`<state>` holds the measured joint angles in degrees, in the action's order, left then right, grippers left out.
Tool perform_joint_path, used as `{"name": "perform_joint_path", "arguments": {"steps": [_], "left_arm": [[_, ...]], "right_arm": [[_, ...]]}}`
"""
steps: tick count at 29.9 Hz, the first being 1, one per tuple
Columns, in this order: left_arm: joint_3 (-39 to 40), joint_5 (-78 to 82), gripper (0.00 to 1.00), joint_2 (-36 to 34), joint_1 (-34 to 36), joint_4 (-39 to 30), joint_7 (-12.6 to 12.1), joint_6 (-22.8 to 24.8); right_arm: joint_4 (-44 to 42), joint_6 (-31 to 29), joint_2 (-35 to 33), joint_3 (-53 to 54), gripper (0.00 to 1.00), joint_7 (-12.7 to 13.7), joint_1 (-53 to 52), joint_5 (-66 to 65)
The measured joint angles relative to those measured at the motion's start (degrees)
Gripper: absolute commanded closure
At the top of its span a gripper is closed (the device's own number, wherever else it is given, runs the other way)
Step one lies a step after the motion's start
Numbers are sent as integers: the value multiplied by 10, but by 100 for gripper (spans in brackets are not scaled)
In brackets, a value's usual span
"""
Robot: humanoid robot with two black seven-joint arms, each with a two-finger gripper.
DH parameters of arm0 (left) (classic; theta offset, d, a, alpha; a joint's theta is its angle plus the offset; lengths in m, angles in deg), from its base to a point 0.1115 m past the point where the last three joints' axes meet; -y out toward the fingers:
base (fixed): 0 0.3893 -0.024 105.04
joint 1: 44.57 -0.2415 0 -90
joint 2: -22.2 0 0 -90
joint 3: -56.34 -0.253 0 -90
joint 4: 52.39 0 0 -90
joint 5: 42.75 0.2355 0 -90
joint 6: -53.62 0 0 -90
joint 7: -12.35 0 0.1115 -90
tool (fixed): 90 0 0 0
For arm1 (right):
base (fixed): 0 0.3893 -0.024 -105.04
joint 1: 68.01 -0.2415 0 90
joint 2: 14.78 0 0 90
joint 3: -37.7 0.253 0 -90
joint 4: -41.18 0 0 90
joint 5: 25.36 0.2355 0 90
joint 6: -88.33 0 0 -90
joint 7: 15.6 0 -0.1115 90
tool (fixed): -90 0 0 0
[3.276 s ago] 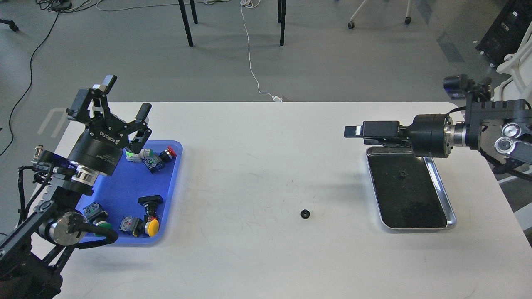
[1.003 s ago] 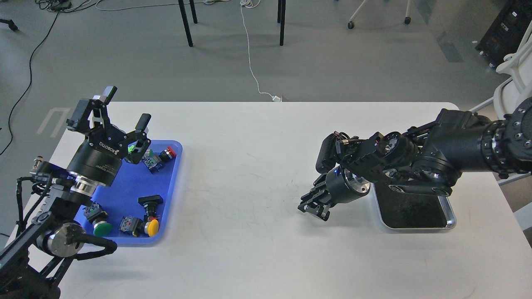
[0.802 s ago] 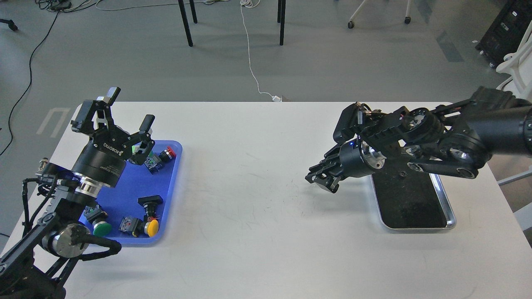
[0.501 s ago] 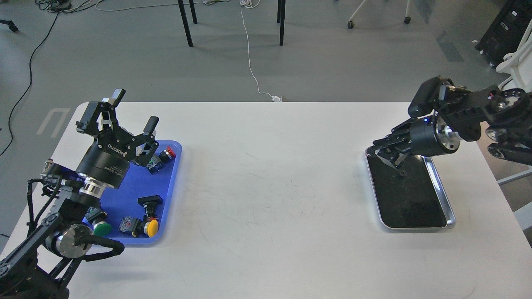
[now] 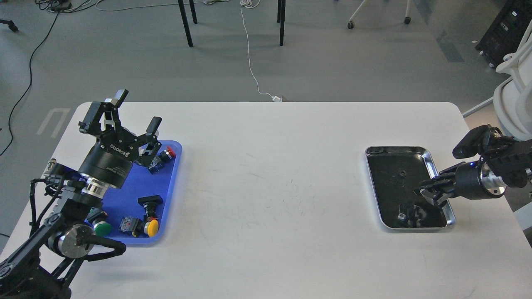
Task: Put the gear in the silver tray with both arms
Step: 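Carry the gear into the silver tray and open the right gripper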
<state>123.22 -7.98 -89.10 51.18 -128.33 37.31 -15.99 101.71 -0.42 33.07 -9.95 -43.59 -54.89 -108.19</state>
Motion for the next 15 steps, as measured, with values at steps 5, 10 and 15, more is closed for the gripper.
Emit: {"name": "perform_joint_path", "arguments": {"steps": [5, 10, 15], "left_arm": [[0, 0, 2, 5, 0, -2, 0, 0], [0, 1, 2, 11, 0, -3, 0, -1], [-1, 12, 2, 16, 0, -3, -1, -1]], "right_arm": [[-5, 3, 10, 23, 81, 0, 34, 2], [-6, 4, 12, 25, 65, 0, 41, 2], [-4, 4, 12, 29, 9, 0, 41, 2]]}}
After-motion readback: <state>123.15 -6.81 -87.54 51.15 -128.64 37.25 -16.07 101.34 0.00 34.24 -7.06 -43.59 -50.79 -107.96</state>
